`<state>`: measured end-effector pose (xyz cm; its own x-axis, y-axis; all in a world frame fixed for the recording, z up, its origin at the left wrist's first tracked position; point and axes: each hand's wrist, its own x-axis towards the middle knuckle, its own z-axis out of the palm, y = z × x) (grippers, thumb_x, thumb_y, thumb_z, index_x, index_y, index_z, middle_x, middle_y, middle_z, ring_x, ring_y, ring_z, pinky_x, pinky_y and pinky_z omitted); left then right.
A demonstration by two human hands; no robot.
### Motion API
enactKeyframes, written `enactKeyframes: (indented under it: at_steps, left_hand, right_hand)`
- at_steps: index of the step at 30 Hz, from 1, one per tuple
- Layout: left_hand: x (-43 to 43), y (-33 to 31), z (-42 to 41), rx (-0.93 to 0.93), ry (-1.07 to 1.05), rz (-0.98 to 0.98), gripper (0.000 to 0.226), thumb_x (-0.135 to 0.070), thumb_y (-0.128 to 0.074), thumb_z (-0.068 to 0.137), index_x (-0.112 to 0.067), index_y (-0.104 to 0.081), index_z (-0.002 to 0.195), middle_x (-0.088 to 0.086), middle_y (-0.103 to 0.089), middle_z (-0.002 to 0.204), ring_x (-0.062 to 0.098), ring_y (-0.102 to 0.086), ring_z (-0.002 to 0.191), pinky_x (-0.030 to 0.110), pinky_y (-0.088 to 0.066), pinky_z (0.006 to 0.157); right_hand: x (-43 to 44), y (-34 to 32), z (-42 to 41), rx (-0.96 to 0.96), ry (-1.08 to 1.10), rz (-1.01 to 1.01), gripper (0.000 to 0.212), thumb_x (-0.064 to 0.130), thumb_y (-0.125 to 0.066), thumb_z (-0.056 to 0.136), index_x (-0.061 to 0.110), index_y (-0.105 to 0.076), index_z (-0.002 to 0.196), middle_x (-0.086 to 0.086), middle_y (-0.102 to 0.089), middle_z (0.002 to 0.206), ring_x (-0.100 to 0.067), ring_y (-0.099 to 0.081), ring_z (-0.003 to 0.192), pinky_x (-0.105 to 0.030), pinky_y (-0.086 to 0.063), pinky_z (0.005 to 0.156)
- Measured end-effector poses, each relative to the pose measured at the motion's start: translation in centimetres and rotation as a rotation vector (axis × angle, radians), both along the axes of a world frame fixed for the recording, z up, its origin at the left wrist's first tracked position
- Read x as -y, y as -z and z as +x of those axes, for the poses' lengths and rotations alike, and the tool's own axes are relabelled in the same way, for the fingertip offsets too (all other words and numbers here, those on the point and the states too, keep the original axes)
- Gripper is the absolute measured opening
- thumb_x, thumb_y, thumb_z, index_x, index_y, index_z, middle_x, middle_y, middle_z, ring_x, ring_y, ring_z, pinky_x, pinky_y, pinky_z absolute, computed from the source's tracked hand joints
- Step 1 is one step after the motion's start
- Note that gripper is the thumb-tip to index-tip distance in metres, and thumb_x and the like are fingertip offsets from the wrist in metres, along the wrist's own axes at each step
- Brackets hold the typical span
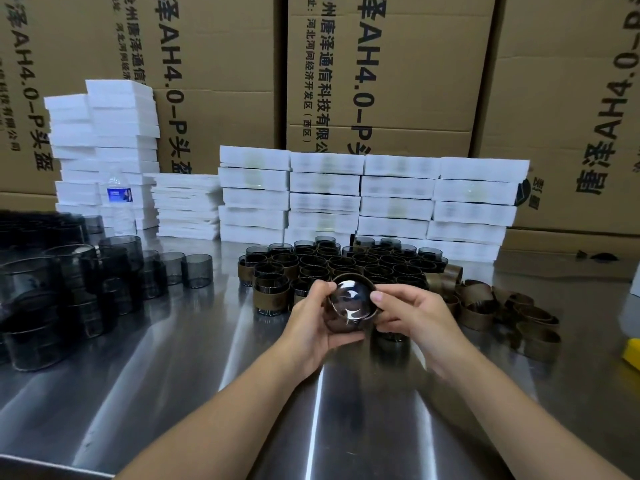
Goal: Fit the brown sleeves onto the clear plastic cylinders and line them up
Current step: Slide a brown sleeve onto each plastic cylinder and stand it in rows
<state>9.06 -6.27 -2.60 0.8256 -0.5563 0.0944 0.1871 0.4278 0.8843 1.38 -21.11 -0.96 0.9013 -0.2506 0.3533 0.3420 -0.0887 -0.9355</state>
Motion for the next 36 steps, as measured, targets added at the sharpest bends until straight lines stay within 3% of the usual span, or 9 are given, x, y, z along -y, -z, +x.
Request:
enactKeyframes:
  at_steps: [3,7,12,16,20,22,24,28,36]
  left_hand:
    - [-0.2,-0.1,0.0,0.006,0.127,-0.034,0.039,-0.034,-0.051,0.085,-0.008,-0.064,0.111,0.016,-0.073,0.096,0.027,-0.072,0.084,0.035,-0.058,0.062]
    - [0.1,0.0,-0.4,0.089,0.116,0.009,0.033,-0.028,-0.074,0.072,-0.015,-0.070,0.102,0.013,-0.072,0.097,0.024,-0.071,0.084,0.033,-0.058,0.063]
    - [0.2,0.1,-0.6,0.137,0.136,0.055,0.042,-0.035,-0.072,0.074,-0.011,-0.067,0.108,0.012,-0.072,0.098,0.021,-0.072,0.085,0.033,-0.058,0.064]
    - [0.3,0.1,-0.8,0.138,0.177,0.085,0.052,-0.049,-0.065,0.072,-0.013,-0.067,0.109,0.011,-0.073,0.102,0.020,-0.072,0.090,0.029,-0.058,0.061]
    - [0.5,0.0,-0.8,0.109,0.190,0.092,0.067,-0.061,-0.065,0.061,-0.014,-0.066,0.109,0.010,-0.074,0.100,0.018,-0.073,0.084,0.025,-0.058,0.057]
    - [0.5,0.1,-0.7,0.102,0.205,0.087,0.070,-0.063,-0.063,0.060,-0.014,-0.064,0.111,0.009,-0.074,0.101,0.018,-0.073,0.086,0.024,-0.057,0.057]
    - [0.5,0.1,-0.6,0.100,0.217,0.080,0.072,-0.063,-0.063,0.060,-0.014,-0.063,0.113,0.008,-0.074,0.101,0.017,-0.072,0.088,0.024,-0.058,0.058]
    - [0.3,0.1,-0.5,0.111,0.231,0.067,0.071,-0.061,-0.059,0.064,-0.012,-0.061,0.115,0.007,-0.074,0.101,0.018,-0.072,0.091,0.024,-0.058,0.061]
    - [0.1,0.0,-0.6,0.107,0.248,0.048,0.055,-0.050,-0.064,0.070,-0.015,-0.063,0.113,0.008,-0.074,0.101,0.019,-0.072,0.090,0.028,-0.059,0.062]
  right_hand:
    - [-0.2,-0.3,-0.1,0.001,0.013,-0.040,0.031,0.042,-0.075,0.060,0.028,-0.076,0.087,0.006,-0.071,0.074,-0.001,-0.065,0.069,-0.021,-0.052,0.059]
    - [-0.6,-0.1,0.0,-0.063,0.016,-0.093,0.025,0.051,-0.067,0.069,0.038,-0.073,0.090,0.006,-0.073,0.089,-0.003,-0.065,0.083,-0.022,-0.050,0.064]
    - [-0.9,-0.2,0.1,-0.132,0.092,-0.167,0.055,0.080,-0.050,0.060,0.039,-0.071,0.090,0.002,-0.074,0.093,-0.010,-0.066,0.087,-0.025,-0.047,0.067]
    - [-1.1,-0.4,0.2,-0.249,0.068,-0.115,0.055,0.074,-0.045,0.074,0.029,-0.075,0.089,0.002,-0.075,0.087,-0.012,-0.071,0.079,-0.025,-0.051,0.059]
    - [-1.3,-0.5,0.1,-0.216,0.060,-0.082,0.051,0.066,-0.045,0.081,0.025,-0.075,0.088,-0.002,-0.075,0.086,-0.011,-0.070,0.070,-0.021,-0.049,0.051]
    - [-1.3,-0.4,0.1,-0.217,0.051,-0.076,0.054,0.068,-0.045,0.079,0.024,-0.074,0.093,0.000,-0.075,0.089,-0.012,-0.071,0.076,-0.022,-0.050,0.054]
    - [-1.1,-0.1,0.3,-0.218,0.035,-0.054,0.054,0.066,-0.046,0.081,0.023,-0.073,0.097,-0.001,-0.075,0.094,-0.017,-0.070,0.088,-0.032,-0.056,0.068]
    - [-0.9,0.1,0.4,-0.196,0.014,-0.008,0.050,0.061,-0.047,0.085,0.021,-0.073,0.100,-0.003,-0.074,0.100,-0.021,-0.067,0.100,-0.040,-0.050,0.087]
    - [-0.9,-0.3,0.1,-0.144,-0.059,0.031,0.036,0.051,-0.051,0.085,0.026,-0.075,0.095,-0.006,-0.074,0.098,-0.018,-0.070,0.087,-0.031,-0.051,0.073]
